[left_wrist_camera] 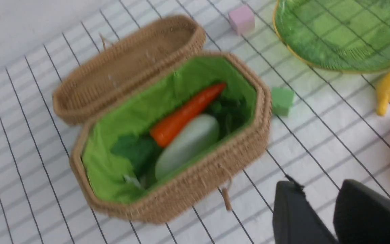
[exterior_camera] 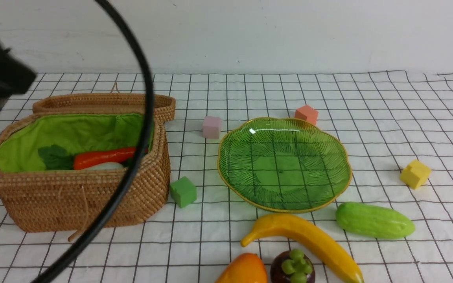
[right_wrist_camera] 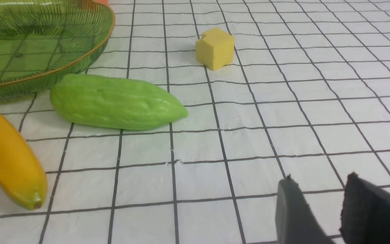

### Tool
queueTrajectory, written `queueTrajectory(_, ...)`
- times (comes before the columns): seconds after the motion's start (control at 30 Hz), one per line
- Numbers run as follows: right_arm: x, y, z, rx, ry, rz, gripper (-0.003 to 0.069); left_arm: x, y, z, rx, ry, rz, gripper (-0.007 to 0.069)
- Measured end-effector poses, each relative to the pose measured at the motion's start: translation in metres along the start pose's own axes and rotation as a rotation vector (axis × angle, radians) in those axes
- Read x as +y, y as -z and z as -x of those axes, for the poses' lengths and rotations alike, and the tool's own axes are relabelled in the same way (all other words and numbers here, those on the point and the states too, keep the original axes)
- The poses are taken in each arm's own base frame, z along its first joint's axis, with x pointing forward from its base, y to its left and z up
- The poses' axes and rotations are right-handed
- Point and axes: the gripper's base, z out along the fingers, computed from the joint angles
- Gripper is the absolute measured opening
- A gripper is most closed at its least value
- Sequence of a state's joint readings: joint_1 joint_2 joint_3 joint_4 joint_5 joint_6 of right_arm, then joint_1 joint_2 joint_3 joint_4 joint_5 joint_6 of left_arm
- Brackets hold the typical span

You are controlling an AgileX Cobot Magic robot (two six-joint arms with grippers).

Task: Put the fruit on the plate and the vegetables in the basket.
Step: Use the right arm to grab a banana and put it into the right plate

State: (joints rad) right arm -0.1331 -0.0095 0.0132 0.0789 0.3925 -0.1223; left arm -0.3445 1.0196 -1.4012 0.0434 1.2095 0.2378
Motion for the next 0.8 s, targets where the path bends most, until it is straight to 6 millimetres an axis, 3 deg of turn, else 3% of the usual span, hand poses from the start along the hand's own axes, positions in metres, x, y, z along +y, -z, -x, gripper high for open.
queueTrajectory(0.13, 0.0, 0.0, 0.0, 0.0, 0.0, 0.0, 0.0243, -0.015, 0.011, -0.036, 0.031, 0.124, -0.075, 0.0012)
queueTrajectory(0.17, 0.0, 0.0, 0.0, 0.0, 0.0, 0.0, 0.0243, -0.017, 0.011, -0.039, 0.033, 0.129, -0.082, 0.0006)
queueTrajectory(0.27, 0.0, 0.0, 0.0, 0.0, 0.0, 0.0, 0.0243, -0.038, 0.008, -0.09, 0.072, 0.19, -0.179, -0.0013)
queueTrajectory(0.33, 0.0, 0.0, 0.0, 0.0, 0.0, 0.0, 0.0243, -0.043, 0.004, -0.103, 0.072, 0.208, -0.193, -0.0013)
queueTrajectory(0.4, 0.0, 0.0, 0.0, 0.0, 0.0, 0.0, 0.0243, -0.053, -0.01, -0.126, 0.019, 0.285, -0.216, -0.0013)
queueTrajectory(0.53, 0.0, 0.0, 0.0, 0.0, 0.0, 0.0, 0.0243, -0.057, -0.023, -0.136, -0.126, 0.364, -0.218, -0.0013)
queueTrajectory(0.8, 0.0, 0.0, 0.0, 0.0, 0.001, 0.0, 0.0243, -0.058, -0.031, -0.141, -0.143, 0.377, -0.21, -0.0013)
